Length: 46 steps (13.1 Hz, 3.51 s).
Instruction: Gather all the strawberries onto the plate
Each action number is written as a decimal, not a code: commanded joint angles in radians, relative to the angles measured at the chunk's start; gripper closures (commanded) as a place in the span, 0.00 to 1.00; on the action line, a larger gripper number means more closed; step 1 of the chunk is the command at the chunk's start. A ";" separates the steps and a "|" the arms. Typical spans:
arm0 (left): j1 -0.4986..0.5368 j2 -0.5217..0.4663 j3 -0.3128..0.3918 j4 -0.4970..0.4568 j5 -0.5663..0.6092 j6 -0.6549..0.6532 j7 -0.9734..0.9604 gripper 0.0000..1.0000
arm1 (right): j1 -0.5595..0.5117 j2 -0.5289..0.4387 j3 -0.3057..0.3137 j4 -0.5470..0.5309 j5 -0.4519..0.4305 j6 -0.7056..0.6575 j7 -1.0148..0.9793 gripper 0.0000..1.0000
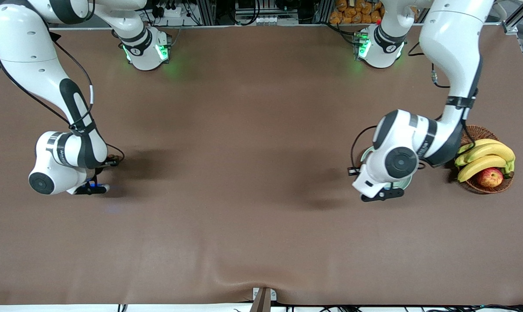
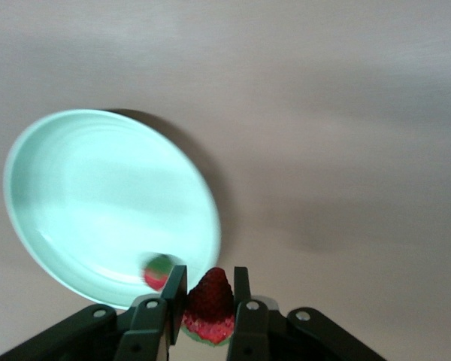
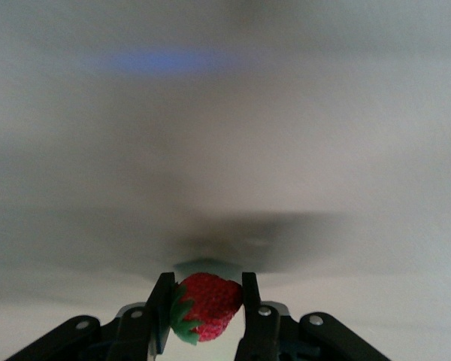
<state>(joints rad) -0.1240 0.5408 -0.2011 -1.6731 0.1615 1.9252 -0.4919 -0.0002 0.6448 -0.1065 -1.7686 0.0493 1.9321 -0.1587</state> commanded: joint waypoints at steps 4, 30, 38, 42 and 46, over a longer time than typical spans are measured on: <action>0.119 -0.012 -0.011 -0.177 0.156 0.205 0.074 1.00 | 0.332 -0.005 0.002 0.172 0.409 0.023 0.435 0.98; -0.175 0.175 -0.115 0.130 -0.011 0.256 -0.503 0.00 | 0.327 -0.167 -0.001 0.222 0.220 -0.016 0.665 0.00; -0.278 0.252 -0.103 0.132 0.003 0.446 -0.562 0.06 | 0.018 -0.393 0.062 0.268 0.109 -0.264 0.195 0.00; -0.284 0.258 -0.101 0.098 0.006 0.446 -0.573 0.28 | -0.067 -0.474 0.082 0.261 0.026 -0.314 0.100 0.00; -0.292 0.258 -0.100 0.079 0.007 0.440 -0.573 0.40 | -0.103 -0.536 0.082 0.227 -0.072 -0.389 0.094 0.00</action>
<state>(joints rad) -0.4011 0.8041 -0.3109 -1.5845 0.1612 2.3641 -1.0412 -0.0725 0.1613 -0.0515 -1.4895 0.0477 1.5458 -0.0527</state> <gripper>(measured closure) 0.322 0.000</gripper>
